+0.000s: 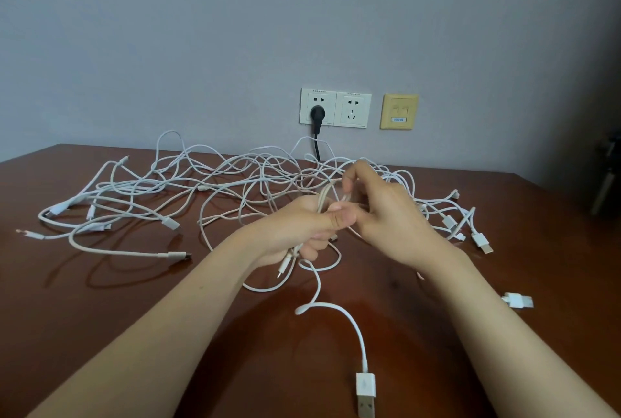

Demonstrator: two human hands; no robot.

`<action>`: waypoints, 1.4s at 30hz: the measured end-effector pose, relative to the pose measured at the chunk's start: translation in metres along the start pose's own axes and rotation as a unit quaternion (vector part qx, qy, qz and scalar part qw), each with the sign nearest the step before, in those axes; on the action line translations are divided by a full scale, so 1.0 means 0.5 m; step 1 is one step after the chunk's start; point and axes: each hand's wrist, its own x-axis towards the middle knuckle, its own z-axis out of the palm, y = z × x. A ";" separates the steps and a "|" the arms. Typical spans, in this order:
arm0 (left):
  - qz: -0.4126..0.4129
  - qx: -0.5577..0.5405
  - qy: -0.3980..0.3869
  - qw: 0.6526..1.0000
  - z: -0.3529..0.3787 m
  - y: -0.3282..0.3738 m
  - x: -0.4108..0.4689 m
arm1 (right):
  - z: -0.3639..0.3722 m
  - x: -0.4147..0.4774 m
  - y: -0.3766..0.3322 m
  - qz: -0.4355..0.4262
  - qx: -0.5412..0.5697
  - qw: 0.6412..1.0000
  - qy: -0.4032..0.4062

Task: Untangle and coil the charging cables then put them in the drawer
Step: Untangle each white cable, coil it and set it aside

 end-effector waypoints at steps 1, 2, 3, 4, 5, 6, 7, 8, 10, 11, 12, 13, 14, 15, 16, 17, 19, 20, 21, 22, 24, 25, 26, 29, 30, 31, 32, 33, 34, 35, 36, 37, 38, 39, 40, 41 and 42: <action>0.002 0.005 0.004 1.000 0.000 -0.002 0.002 | 0.000 0.000 0.004 0.009 0.002 1.000 -0.006; 0.005 0.008 0.009 1.000 0.000 -0.003 0.004 | 0.001 0.000 0.007 0.014 0.004 1.000 -0.016; 0.008 0.009 0.015 1.000 -0.001 -0.004 0.006 | 0.002 0.000 0.007 0.016 0.010 0.999 -0.028; 0.011 0.010 0.020 1.000 -0.002 -0.004 0.008 | 0.004 0.000 0.006 0.017 0.019 0.999 -0.037; 0.016 0.011 0.025 1.000 -0.004 -0.004 0.009 | 0.005 0.001 0.004 0.020 0.036 0.998 -0.037; 0.022 0.009 0.029 0.999 -0.006 -0.005 0.009 | 0.004 0.002 0.002 0.029 0.065 0.997 -0.026; 0.028 0.005 0.034 0.999 -0.009 -0.006 0.009 | 0.000 0.004 0.000 0.043 0.100 0.994 -0.009; 0.034 -0.001 0.040 0.999 -0.010 -0.007 0.010 | -0.004 0.005 0.000 0.058 0.126 0.990 0.004; 0.043 -0.007 0.063 0.997 -0.011 -0.010 0.012 | -0.012 0.005 0.002 0.078 0.118 0.990 -0.001; 0.046 -0.004 0.078 0.996 -0.010 -0.011 0.013 | -0.015 0.004 0.005 0.087 0.093 0.992 -0.021; 0.047 -0.001 0.093 0.994 -0.009 -0.011 0.015 | -0.017 0.004 0.010 0.097 0.061 0.992 -0.046; 0.049 0.000 0.111 0.993 -0.009 -0.010 0.017 | -0.020 0.003 0.013 0.107 0.033 0.991 -0.070; 0.051 0.002 0.131 0.990 -0.010 -0.010 0.019 | -0.023 0.004 0.016 0.119 0.016 0.989 -0.087; 0.053 0.005 0.152 0.987 -0.011 -0.010 0.020 | -0.028 0.004 0.018 0.134 0.013 0.987 -0.094; 0.052 0.006 0.172 0.984 -0.012 -0.011 0.021 | -0.032 0.003 0.018 0.148 0.014 0.985 -0.092; 0.050 0.005 0.185 0.981 -0.012 -0.011 0.022 | -0.036 0.004 0.019 0.160 0.014 0.983 -0.087; 0.050 0.017 0.202 0.978 -0.011 -0.013 0.025 | -0.042 0.006 0.019 0.173 -0.003 0.982 -0.079; 0.052 0.029 0.209 0.976 -0.011 -0.014 0.026 | -0.042 0.007 0.017 0.175 -0.015 0.982 -0.075; 0.051 0.040 0.220 0.973 -0.012 -0.016 0.028 | -0.040 0.008 0.014 0.175 -0.027 0.982 -0.067; 0.045 0.054 0.231 0.970 -0.012 -0.016 0.029 | -0.037 0.008 0.012 0.170 -0.037 0.983 -0.055; 0.037 0.088 0.248 0.964 -0.013 -0.017 0.030 | -0.028 0.008 0.005 0.155 -0.062 0.986 -0.021; 0.038 0.106 0.250 0.962 -0.011 -0.017 0.030 | -0.024 0.006 0.001 0.147 -0.076 0.986 -0.004; 0.041 0.122 0.249 0.960 -0.007 -0.019 0.030 | -0.021 0.005 -0.002 0.140 -0.086 0.986 0.014; 0.047 0.167 0.237 0.956 0.010 -0.025 0.031 | -0.024 0.003 -0.004 0.131 -0.108 0.984 0.062; 0.049 0.174 0.236 0.955 0.014 -0.027 0.033 | -0.026 0.003 -0.005 0.130 -0.108 0.983 0.072; 0.050 0.177 0.238 0.954 0.017 -0.029 0.034 | -0.027 0.003 -0.006 0.131 -0.105 0.983 0.078; 0.051 0.175 0.242 0.953 0.019 -0.030 0.035 | -0.027 0.003 -0.008 0.134 -0.103 0.982 0.080; 0.051 0.169 0.248 0.952 0.019 -0.031 0.036 | -0.025 0.002 -0.010 0.137 -0.104 0.982 0.079; 0.052 0.163 0.255 0.952 0.018 -0.032 0.036 | -0.021 0.003 -0.013 0.138 -0.107 0.982 0.074; 0.052 0.157 0.261 0.951 0.017 -0.033 0.036 | -0.016 0.002 -0.016 0.138 -0.108 0.982 0.070; 0.051 0.148 0.265 0.952 0.017 -0.034 0.035 | -0.010 0.002 -0.019 0.137 -0.105 0.983 0.067; 0.050 0.137 0.267 0.953 0.018 -0.035 0.035 | -0.004 0.000 -0.021 0.135 -0.101 0.983 0.066; 0.053 0.126 0.267 0.954 0.021 -0.036 0.036 | 0.002 0.000 -0.023 0.136 -0.098 0.984 0.066; 0.056 0.115 0.264 0.956 0.023 -0.039 0.038 | 0.007 0.000 -0.025 0.138 -0.099 0.983 0.066; 0.058 0.104 0.261 0.958 0.027 -0.041 0.041 | 0.012 0.000 -0.026 0.140 -0.104 0.983 0.063; 0.059 0.088 0.259 0.960 0.030 -0.041 0.043 | 0.014 0.001 -0.029 0.142 -0.109 0.982 0.061; 0.062 0.065 0.258 0.962 0.032 -0.040 0.044 | 0.016 0.001 -0.032 0.143 -0.113 0.981 0.059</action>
